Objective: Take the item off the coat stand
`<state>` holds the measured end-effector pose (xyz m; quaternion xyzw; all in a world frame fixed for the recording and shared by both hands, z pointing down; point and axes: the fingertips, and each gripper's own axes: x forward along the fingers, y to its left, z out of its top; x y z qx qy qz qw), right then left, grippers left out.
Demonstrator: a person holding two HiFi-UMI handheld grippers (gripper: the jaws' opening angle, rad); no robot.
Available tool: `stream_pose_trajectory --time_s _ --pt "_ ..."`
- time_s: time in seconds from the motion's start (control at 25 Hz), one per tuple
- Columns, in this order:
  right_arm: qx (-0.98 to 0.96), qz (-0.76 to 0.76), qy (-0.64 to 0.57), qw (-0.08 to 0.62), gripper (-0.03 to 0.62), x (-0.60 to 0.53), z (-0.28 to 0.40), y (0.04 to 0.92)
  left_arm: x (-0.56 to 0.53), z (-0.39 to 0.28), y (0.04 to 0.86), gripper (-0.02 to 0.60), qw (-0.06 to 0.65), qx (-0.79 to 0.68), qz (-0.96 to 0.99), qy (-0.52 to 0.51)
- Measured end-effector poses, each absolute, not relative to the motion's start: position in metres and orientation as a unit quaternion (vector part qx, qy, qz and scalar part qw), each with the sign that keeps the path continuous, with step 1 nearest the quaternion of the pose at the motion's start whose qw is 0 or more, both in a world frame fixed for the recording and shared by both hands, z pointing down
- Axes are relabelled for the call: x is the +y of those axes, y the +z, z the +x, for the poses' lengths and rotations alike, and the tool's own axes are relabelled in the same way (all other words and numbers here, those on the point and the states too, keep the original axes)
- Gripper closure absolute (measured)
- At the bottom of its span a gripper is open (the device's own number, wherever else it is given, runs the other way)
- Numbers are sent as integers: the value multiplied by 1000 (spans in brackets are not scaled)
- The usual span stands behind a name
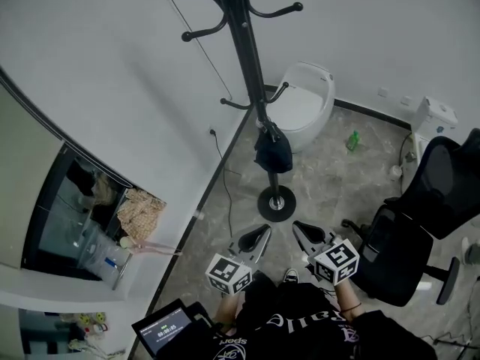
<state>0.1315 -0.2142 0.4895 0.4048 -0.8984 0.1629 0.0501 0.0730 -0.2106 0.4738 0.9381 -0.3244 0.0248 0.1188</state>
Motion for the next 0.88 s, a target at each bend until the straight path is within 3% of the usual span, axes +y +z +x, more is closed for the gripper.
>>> stream_pose_trajectory --time_s 0.56,0.88 --pt "-872 460 162 48 576 -312 124 491 -316 51 473 575 110 -288 950 38" --pt "-844 512 120 102 566 -384 127 499 -372 33 474 575 111 -246 962 44"
